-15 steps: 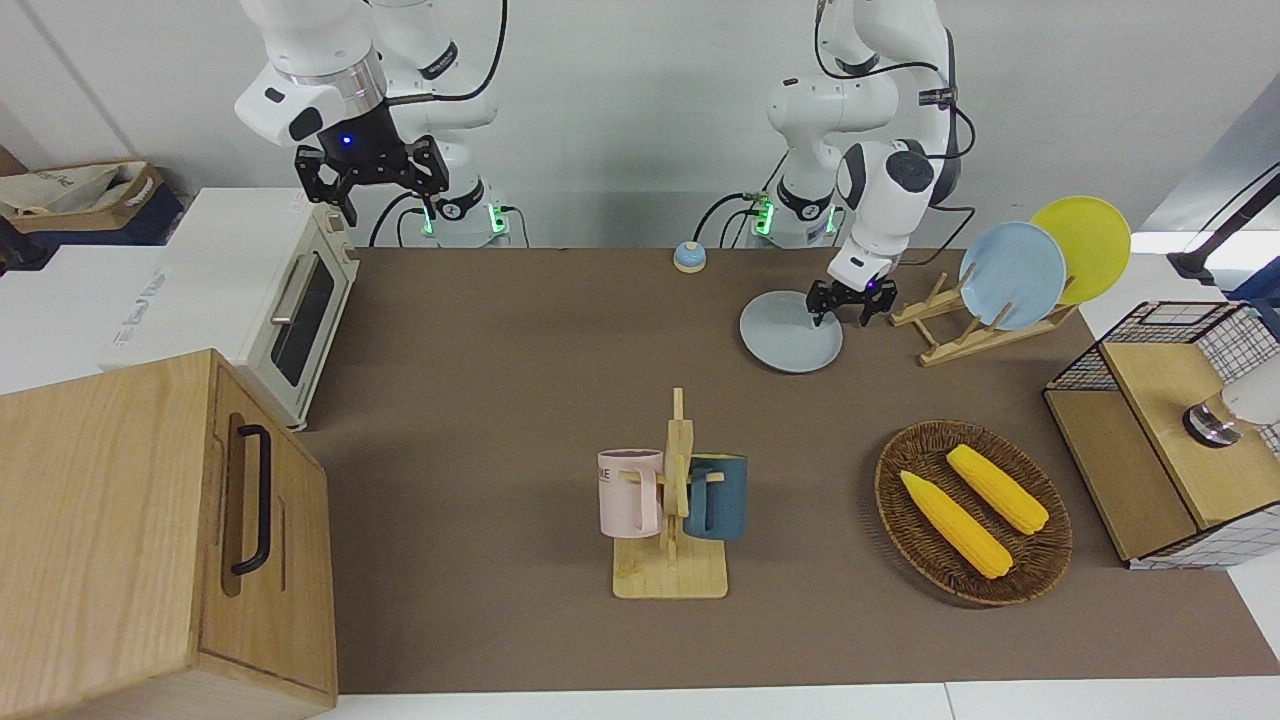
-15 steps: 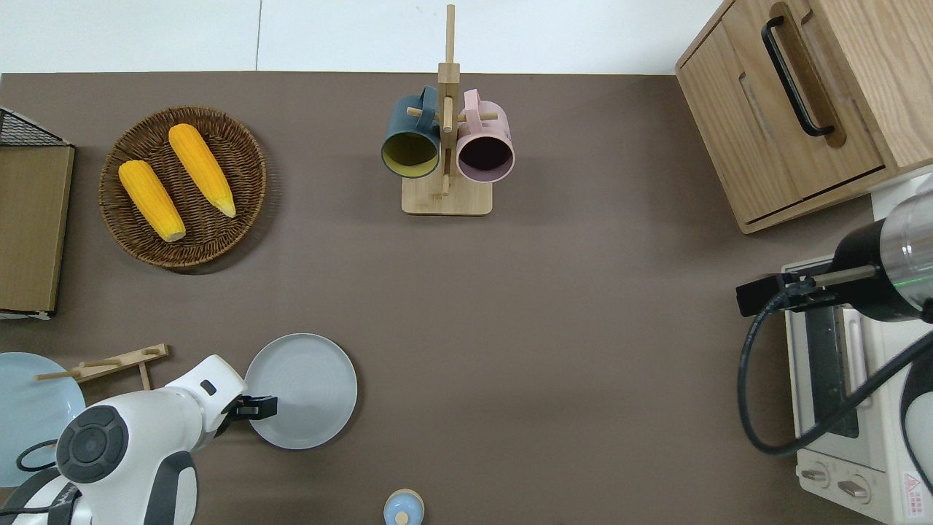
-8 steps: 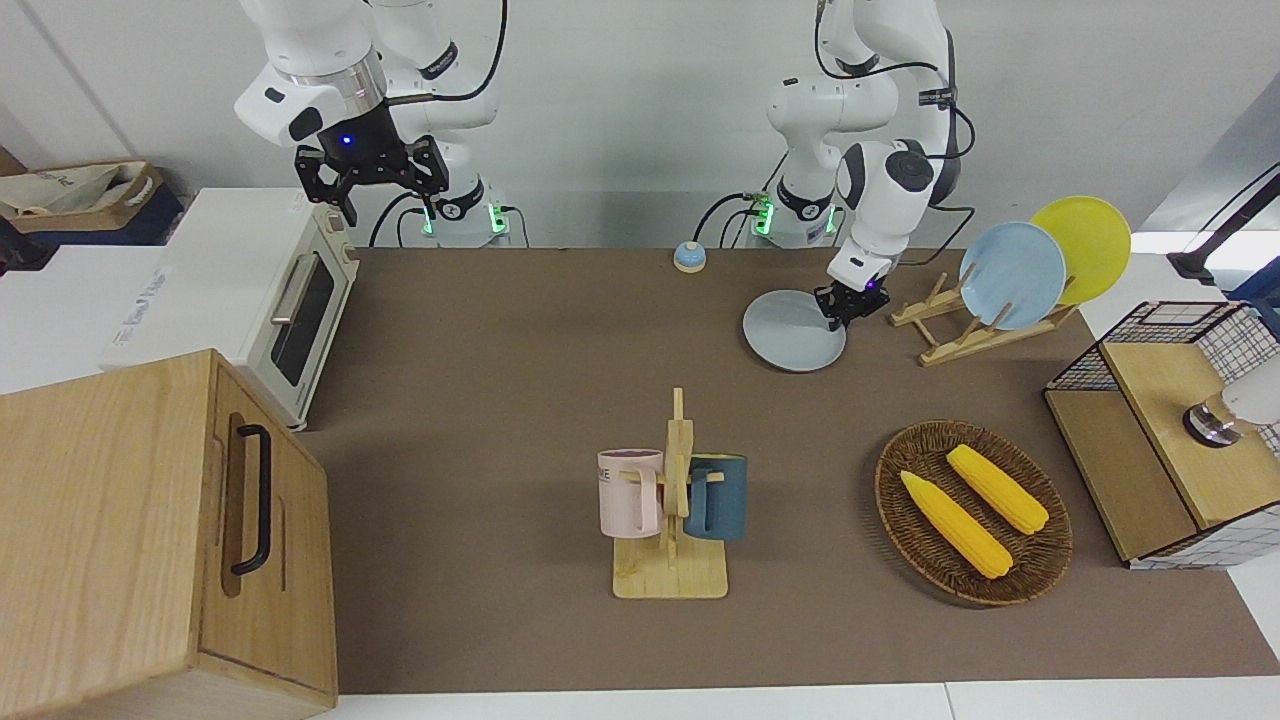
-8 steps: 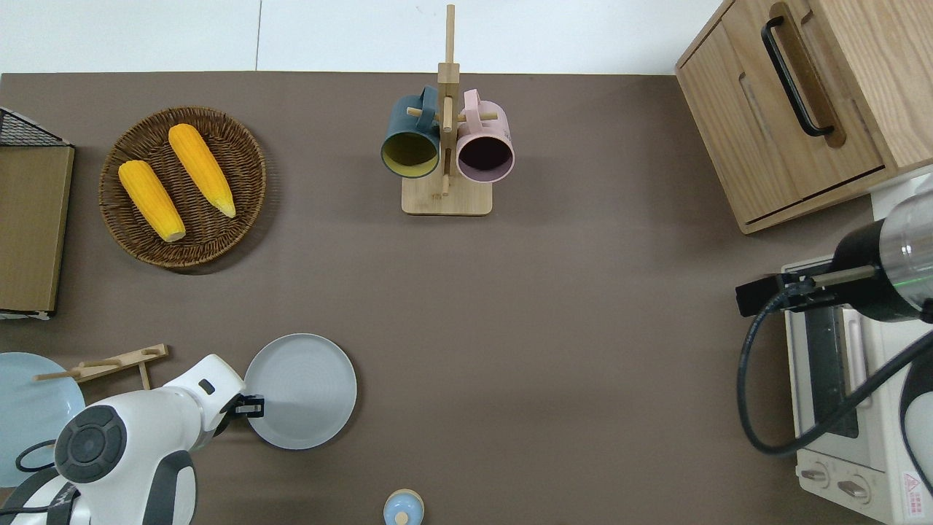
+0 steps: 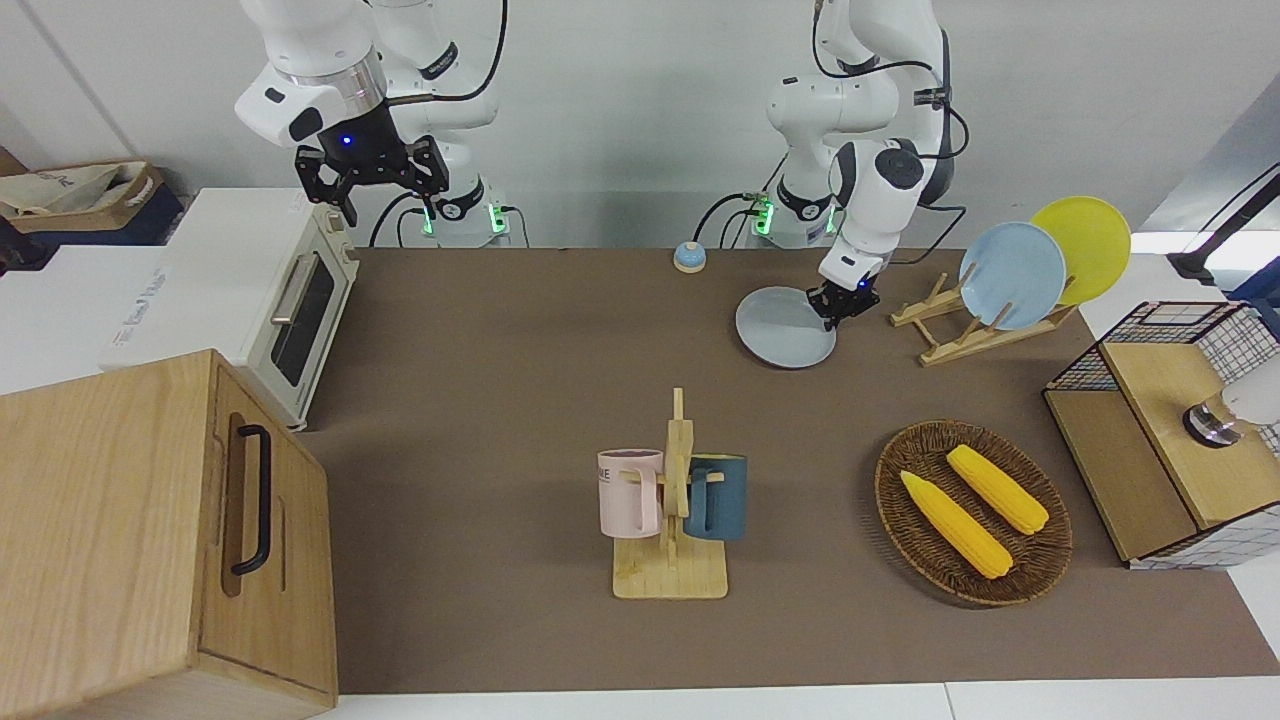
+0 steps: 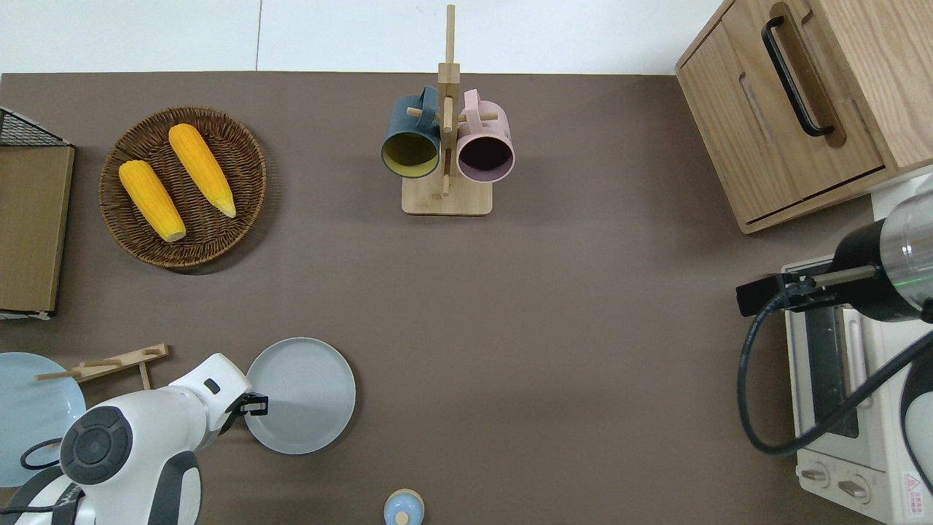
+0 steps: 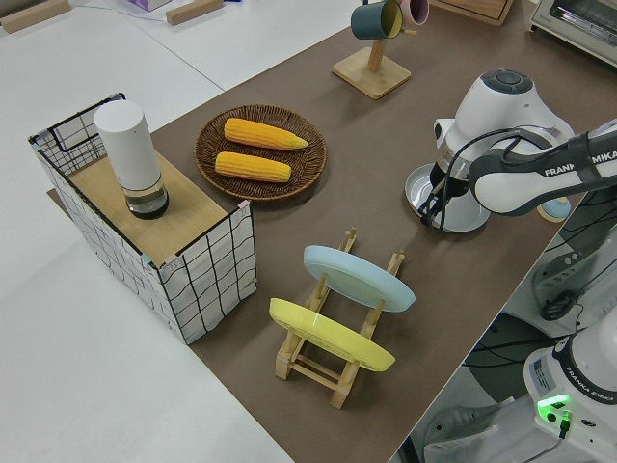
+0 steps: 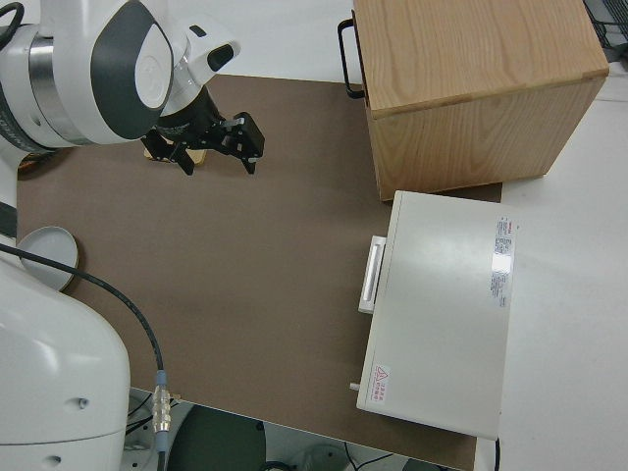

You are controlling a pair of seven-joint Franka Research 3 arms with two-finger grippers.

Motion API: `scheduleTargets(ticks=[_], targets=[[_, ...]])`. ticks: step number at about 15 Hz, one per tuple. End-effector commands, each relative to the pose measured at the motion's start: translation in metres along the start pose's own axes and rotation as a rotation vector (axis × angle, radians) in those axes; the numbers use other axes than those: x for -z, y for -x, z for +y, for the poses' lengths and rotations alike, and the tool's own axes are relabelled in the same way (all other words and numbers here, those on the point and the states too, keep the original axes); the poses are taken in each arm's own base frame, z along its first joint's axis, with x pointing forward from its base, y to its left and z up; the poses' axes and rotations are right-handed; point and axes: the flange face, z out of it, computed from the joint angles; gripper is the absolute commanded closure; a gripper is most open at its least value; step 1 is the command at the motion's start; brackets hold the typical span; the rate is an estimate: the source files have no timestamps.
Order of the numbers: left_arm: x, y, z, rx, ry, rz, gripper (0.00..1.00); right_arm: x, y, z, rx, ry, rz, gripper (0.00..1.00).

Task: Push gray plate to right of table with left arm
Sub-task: 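Lower the left gripper against the gray plate's rim, then push the gray plate with the left gripper toward the right arm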

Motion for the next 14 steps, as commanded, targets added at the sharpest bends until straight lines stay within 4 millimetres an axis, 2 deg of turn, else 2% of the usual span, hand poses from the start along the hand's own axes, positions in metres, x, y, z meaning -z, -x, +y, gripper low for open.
scheduleTargets(ticks=[1, 7, 14], targets=[[-0.013, 0.009, 0.018, 0.018, 0.006, -0.022, 1.0, 0.004, 0.004, 0.001, -0.003, -0.009, -0.002, 0.017], [-0.013, 0.015, 0.053, 0.061, 0.007, -0.024, 1.0, 0.004, 0.004, 0.002, -0.005, -0.01, -0.002, 0.017], [-0.016, 0.023, 0.105, 0.118, 0.009, -0.035, 1.0, 0.004, 0.004, 0.001, -0.003, -0.009, -0.002, 0.017]])
